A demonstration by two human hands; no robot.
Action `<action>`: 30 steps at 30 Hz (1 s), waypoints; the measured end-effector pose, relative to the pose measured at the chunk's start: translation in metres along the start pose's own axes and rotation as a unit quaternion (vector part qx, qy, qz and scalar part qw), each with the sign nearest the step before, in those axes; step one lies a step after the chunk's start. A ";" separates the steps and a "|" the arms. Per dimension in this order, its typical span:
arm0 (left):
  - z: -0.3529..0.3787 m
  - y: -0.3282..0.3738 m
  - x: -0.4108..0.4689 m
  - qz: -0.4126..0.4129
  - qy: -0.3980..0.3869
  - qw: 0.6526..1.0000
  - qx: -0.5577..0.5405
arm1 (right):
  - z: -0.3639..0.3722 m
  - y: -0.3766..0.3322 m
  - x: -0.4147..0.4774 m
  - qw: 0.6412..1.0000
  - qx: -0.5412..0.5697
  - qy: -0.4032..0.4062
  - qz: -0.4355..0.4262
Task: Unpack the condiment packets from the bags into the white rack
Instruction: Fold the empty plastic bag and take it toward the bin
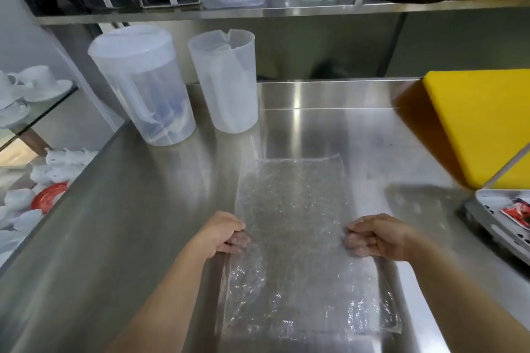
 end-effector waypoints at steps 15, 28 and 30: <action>-0.008 -0.008 -0.001 0.077 -0.034 0.993 -0.085 | -0.002 -0.005 0.006 0.995 0.079 -0.047 -0.024; -0.009 -0.008 0.001 0.131 0.067 0.989 -0.026 | -0.008 -0.003 0.000 0.991 0.120 0.023 -0.049; -0.007 -0.005 -0.004 0.146 0.062 0.987 -0.023 | -0.008 -0.001 -0.002 0.990 0.123 0.027 -0.057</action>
Point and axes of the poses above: each hand's wrist, its own x-axis towards the middle knuckle, its own z-axis out of the palm, y = z × x, the point moved 7 cm from there along x, towards the middle knuckle, and after that the axes turned 7 degrees about x, right-handed, at the moved point
